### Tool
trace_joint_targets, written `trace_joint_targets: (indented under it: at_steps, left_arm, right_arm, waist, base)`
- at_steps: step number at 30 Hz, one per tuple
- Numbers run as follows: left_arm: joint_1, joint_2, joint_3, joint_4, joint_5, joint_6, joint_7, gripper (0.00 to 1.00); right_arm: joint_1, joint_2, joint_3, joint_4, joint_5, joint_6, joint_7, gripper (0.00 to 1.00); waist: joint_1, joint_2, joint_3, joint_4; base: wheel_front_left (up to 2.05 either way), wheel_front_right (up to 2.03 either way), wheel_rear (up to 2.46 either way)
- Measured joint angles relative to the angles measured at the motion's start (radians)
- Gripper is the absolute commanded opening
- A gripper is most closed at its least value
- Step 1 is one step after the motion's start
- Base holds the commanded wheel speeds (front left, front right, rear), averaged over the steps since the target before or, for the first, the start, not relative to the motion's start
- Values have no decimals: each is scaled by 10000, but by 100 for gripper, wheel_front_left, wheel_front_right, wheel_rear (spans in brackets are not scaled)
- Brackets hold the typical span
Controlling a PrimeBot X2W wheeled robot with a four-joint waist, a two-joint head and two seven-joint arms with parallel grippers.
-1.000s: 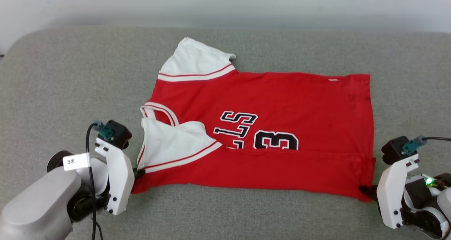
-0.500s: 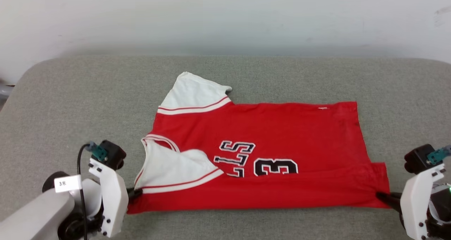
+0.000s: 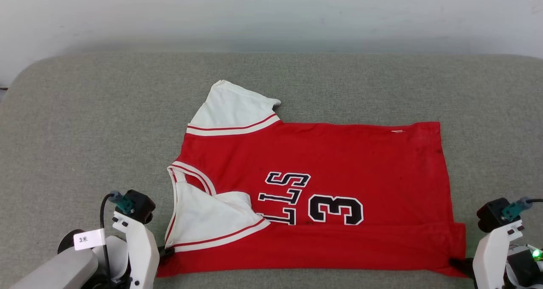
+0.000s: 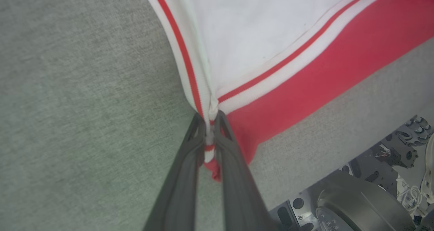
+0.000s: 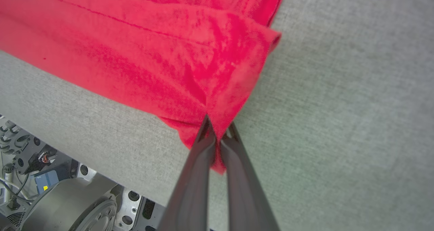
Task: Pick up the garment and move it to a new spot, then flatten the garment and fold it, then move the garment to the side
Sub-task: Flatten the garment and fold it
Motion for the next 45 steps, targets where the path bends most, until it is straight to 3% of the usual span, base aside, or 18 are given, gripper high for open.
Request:
trace_joint_targets:
  at_steps: [1, 2, 3, 4, 12, 19, 24, 31, 38, 45]
  left_arm:
    - [4, -35, -8, 92, 0, -12, -36, 0]
    - [6, -82, 2, 194, 0, -13, -109, 5]
    - [6, -119, 10, 274, 35, -13, -236, 27]
    - [6, -136, 27, 349, 82, 2, -370, 100]
    - [-437, 305, 819, 48, 506, 334, -1827, 100]
    - [-1537, 230, 1361, 213, 1523, 886, -3101, 100]
    - [-2641, -173, 1440, 581, 1969, 861, -3256, 100]
    - [-4553, -880, 1417, 1599, 1720, 232, -1789, 100]
    - [-6471, -1325, 1072, 2688, 1243, -337, 882, 100]
    - [-8140, -1480, 897, 3438, 980, -531, 2734, 100]
  right_arm:
    - [0, 56, -23, 61, -40, 0, -86, 0]
    - [5, 117, -73, 119, -63, 0, -215, 25]
    - [9, 184, -136, 157, -109, 0, -359, 100]
    - [10, 238, -209, 167, -176, 0, -546, 100]
    - [196, 1043, -2111, -408, -1361, -2, -3657, 100]
    - [244, 2723, -3762, -1267, -3016, -2, -5718, 100]
    - [359, 3728, -4328, -2305, -4031, -2, -6514, 100]
    - [428, 4520, -4243, -3446, -4696, -2, -6615, 100]
    - [151, 4801, -4038, -4050, -4892, -2, -6508, 100]
    - [-288, 4874, -3939, -4199, -4963, -2, -6587, 100]
  waist:
    - [0, 0, 17, 0]
    - [0, 0, 13, 2]
    - [0, 0, -6, 2]
    - [0, 0, -42, 2]
    - [0, 0, -649, 46]
    - [0, -1, -543, -134]
    - [0, 0, -131, -337]
    - [0, 0, 903, -647]
    - [1, -1, 2127, -1067]
    - [2, 0, 3313, -1484]
  base:
    - [0, 0, 0]
    - [0, 0, 0]
    - [0, 0, 0]
    - [0, 0, 0]
    - [0, 0, 0]
    - [0, 0, 0]
    - [0, 0, 0]
    - [0, 0, 0]
    - [0, 0, 0]
    - [0, 0, 0]
